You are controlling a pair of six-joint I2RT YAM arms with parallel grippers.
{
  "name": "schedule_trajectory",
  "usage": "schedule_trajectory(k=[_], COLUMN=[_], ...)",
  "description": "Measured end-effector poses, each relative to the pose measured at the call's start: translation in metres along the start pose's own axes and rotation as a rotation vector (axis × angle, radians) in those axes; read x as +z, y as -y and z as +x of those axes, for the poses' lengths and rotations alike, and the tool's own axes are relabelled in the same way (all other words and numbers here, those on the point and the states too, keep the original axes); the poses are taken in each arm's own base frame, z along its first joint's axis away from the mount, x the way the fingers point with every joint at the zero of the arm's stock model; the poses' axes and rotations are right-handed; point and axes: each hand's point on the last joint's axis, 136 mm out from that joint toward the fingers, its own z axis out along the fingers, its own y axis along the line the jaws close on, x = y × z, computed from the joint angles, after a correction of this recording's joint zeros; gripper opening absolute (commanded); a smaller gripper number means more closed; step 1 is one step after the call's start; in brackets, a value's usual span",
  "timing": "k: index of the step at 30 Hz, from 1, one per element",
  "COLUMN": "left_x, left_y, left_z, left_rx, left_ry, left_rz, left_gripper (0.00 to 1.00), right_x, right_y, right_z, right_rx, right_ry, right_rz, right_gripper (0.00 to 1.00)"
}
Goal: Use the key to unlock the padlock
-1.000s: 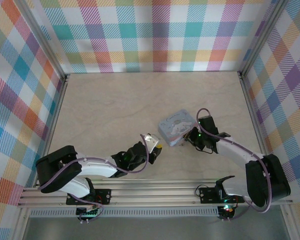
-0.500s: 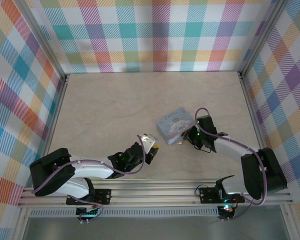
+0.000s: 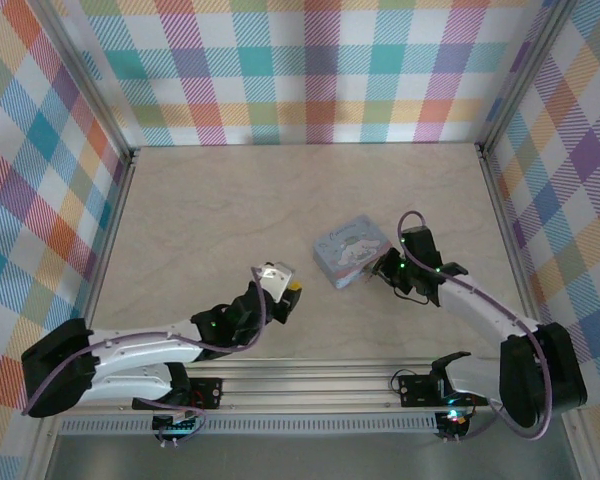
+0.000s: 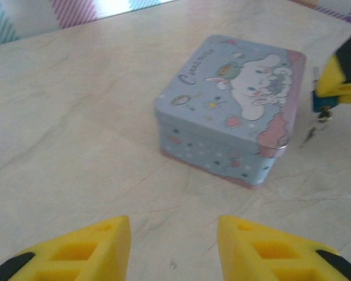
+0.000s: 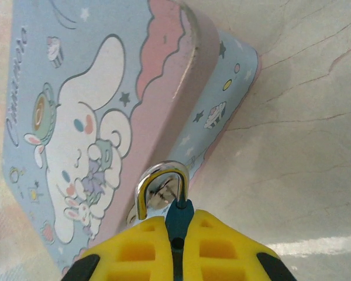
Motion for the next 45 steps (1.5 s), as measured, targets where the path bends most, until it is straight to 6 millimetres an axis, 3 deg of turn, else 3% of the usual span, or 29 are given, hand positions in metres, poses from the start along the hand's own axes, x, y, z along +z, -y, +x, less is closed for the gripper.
schedule_trajectory(k=[2, 9, 15, 24, 33, 37, 40, 43, 45], left_x=[-0.008, -0.046, -0.08, -0.101, -0.103, -0.103, -0.102, -0.102, -0.102], left_y=[-0.013, -0.058, -0.09, -0.11, -0.108, -0.106, -0.105, -0.105, -0.105], left_z=[-0.002, -0.014, -0.007, 0.029, 0.063, 0.072, 0.078, 0.082, 0.083], left_rx=[-0.02, -0.132, -0.208, -0.264, -0.339, -0.371, -0.382, -0.386, -0.388], left_ry=[-0.012, -0.017, -0.041, -0.169, -0.28, -0.301, -0.316, -0.326, -0.328], left_rz=[-0.049, -0.194, -0.274, -0.342, -0.339, -0.335, -0.334, -0.334, -0.335], left_gripper=[0.54, 0.98, 1.0, 1.0, 1.0, 1.0, 1.0, 1.0, 1.0], right_x=[-0.008, -0.04, -0.037, 0.012, 0.099, 0.134, 0.155, 0.166, 0.165], right_y=[-0.005, -0.045, -0.085, -0.137, -0.177, -0.19, -0.198, -0.2, -0.202], right_z=[-0.001, -0.008, 0.016, 0.083, 0.152, 0.169, 0.174, 0.174, 0.174], right_rx=[-0.02, -0.116, -0.259, -0.509, -0.681, -0.714, -0.731, -0.75, -0.757], right_ry=[0.002, 0.023, -0.055, -0.234, -0.407, -0.445, -0.456, -0.458, -0.459], right_rz=[-0.005, -0.071, -0.1, -0.08, -0.054, -0.057, -0.055, -0.053, -0.055], right_gripper=[0.0, 0.0, 0.0, 0.02, 0.03, 0.07, 0.19, 0.32, 0.35])
